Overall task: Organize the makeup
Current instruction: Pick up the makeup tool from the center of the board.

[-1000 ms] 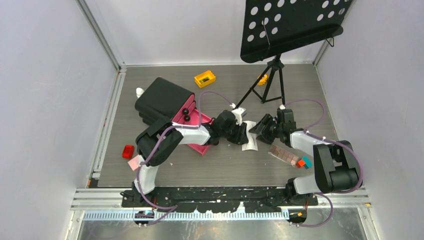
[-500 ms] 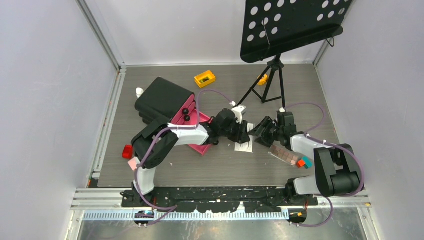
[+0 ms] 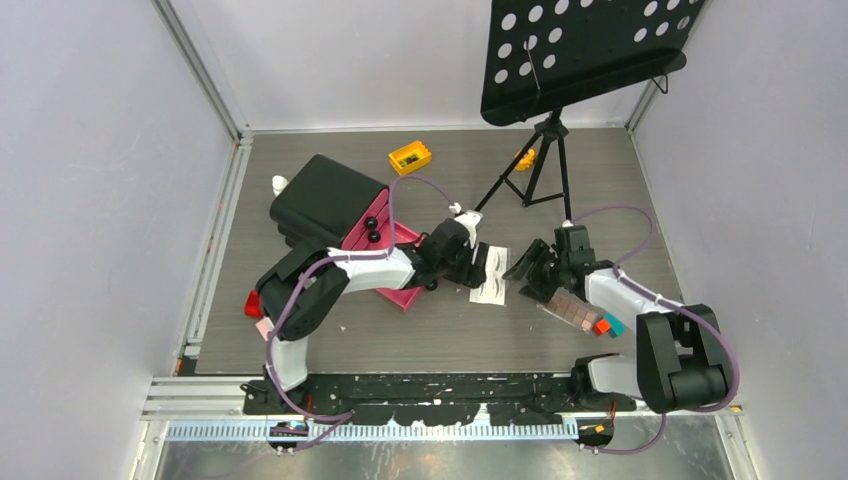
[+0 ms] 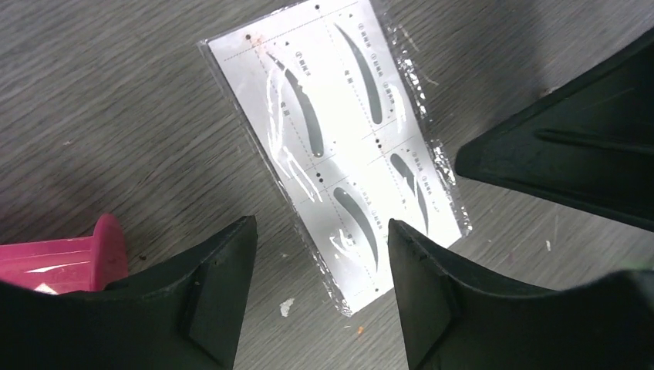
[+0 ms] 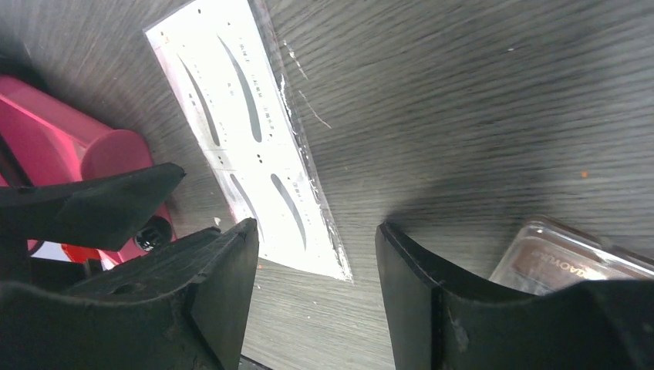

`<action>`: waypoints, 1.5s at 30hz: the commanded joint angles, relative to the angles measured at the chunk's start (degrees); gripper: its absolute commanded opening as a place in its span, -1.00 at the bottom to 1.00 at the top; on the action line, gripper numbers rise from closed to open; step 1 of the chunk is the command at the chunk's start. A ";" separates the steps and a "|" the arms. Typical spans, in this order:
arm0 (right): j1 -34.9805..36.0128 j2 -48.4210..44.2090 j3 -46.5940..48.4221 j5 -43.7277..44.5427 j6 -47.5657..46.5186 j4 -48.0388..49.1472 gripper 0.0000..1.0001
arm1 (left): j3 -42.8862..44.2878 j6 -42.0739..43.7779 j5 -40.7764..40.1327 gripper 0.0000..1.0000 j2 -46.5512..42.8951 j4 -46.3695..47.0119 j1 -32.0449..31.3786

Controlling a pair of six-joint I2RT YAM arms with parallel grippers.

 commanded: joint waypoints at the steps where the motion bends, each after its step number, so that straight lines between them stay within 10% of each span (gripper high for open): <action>1: 0.38 -0.88 1.26 5.95 -2.52 -6.78 0.26 | 0.27 -0.35 -1.77 0.30 2.22 0.20 -0.22; 45: 1.44 11.02 -11.08 -8.58 15.34 31.11 0.34 | 0.46 -2.73 4.49 0.08 7.29 5.04 -1.93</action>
